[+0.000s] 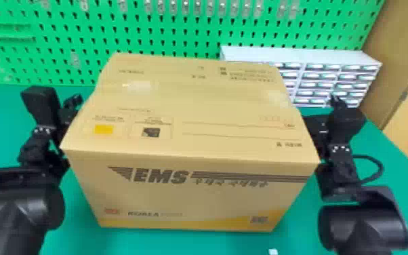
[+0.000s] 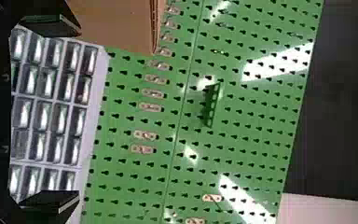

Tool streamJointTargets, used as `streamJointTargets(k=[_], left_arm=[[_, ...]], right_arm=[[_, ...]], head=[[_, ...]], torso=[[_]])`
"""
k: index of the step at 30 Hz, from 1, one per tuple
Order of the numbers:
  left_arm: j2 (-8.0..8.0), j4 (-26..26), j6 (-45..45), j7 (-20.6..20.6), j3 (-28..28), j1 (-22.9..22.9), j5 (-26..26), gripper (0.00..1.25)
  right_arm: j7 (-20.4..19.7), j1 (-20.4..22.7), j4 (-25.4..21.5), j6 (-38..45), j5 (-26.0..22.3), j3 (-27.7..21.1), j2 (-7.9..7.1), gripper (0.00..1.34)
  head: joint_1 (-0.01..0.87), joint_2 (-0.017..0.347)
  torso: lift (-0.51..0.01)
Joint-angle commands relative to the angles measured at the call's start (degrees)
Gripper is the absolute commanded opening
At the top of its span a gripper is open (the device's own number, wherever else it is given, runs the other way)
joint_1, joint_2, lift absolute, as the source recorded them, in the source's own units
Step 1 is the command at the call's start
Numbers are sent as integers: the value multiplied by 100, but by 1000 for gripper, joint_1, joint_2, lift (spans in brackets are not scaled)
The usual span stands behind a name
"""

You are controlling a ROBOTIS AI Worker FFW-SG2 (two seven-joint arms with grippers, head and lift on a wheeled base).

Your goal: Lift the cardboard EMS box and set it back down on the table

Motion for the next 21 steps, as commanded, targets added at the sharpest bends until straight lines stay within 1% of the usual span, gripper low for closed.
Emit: streamJointTargets(k=[1, 14, 21], left_arm=[[0, -59, 0, -349, 13, -135, -43, 732], [0, -138, 0, -357, 65, -241, -95, 732], [0, -147, 9, -357, 39, -241, -95, 732]], right_arm=[[-6, -111, -44, -3, -40, 28, -26, 1259], [-6, -225, -53, -3, -75, 28, -61, 1259], [-6, -225, -62, -3, -84, 45, -52, 1259]], head=[[678, -14], [678, -14], [678, -14]], torso=[[-93], [-93], [-93]])
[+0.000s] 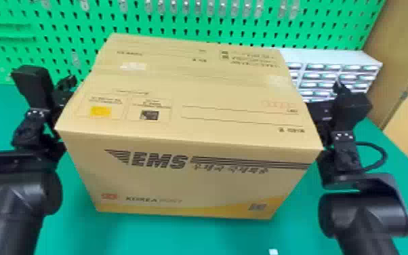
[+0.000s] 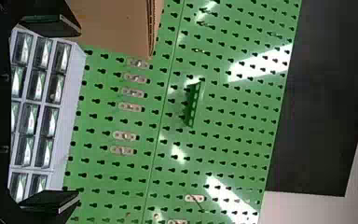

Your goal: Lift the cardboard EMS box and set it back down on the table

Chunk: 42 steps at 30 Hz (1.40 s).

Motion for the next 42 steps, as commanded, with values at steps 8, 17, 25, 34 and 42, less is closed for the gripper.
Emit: streamJointTargets(k=[8, 17, 25, 34, 42], left_arm=[[1, -3, 15, -349, -22, 7, 0, 732], [1, -3, 24, -357, -13, 33, -9, 732], [1, -3, 94, -357, 4, 60, -141, 732], [1, -3, 147, -357, 4, 77, -202, 732], [1, -3, 191, -349, 22, 104, -282, 732]], right_arm=[[0, 0, -1, 8, -1, 22, -5, 1259], [0, -9, -19, 8, -1, 39, -5, 1259], [0, -9, -80, 43, 8, 66, -22, 1259], [0, -9, -133, 87, 26, 48, -22, 1259], [0, -9, -151, 105, 52, 48, -22, 1259]], head=[[678, -14], [678, -14], [678, -14], [678, -14], [678, -14]], torso=[[-93], [-93], [-93], [-93], [-93]])
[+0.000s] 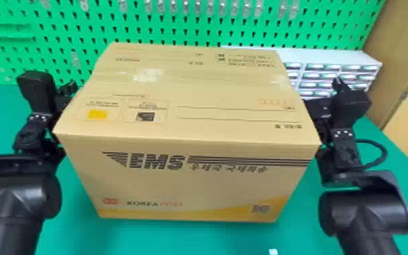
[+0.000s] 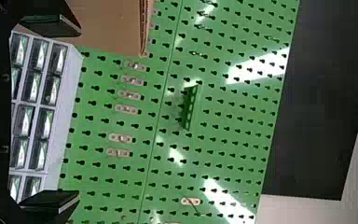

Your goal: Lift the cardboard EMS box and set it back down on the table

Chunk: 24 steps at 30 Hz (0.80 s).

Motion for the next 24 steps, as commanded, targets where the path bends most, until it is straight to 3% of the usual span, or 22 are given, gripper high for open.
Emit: streamJointTargets(k=[1, 24], left_arm=[[1, 1, 30, -349, -1, 12, -45, 732], [1, 1, 39, -349, -1, 3, -36, 732]], right_arm=[[0, 2, -12, 20, 15, -1, 0, 1259], [0, 2, -21, 64, 59, 26, 18, 1259]], head=[[678, -14], [678, -14]], torso=[[-93], [-93]])
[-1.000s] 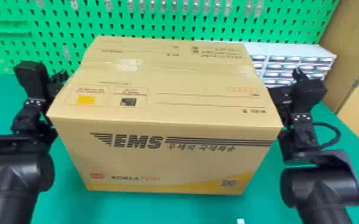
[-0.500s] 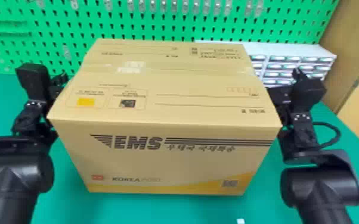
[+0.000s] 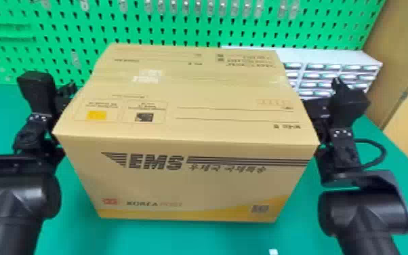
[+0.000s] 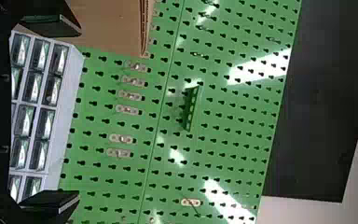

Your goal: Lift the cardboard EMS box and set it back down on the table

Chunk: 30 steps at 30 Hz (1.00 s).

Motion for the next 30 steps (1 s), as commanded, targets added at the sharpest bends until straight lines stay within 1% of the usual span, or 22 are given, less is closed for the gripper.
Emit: streamJointTargets(k=[1, 10, 17, 30], left_arm=[[0, 0, 0, -349, -4, 8, 9, 732], [0, 9, 53, -349, -13, 25, -17, 732], [0, 70, 79, -349, -13, 87, -53, 732], [0, 246, 88, -349, -22, 149, -35, 732]], right_arm=[[0, -1, 0, 11, 0, 13, -11, 1259], [0, 51, -9, 20, 0, -4, 7, 1259], [0, 113, -9, 81, 97, -66, 33, 1259], [0, 201, 176, 134, 114, -66, 60, 1259]], head=[[678, -14], [678, -14], [678, -14], [678, -14]], torso=[[-93], [-93], [-93], [-93]])
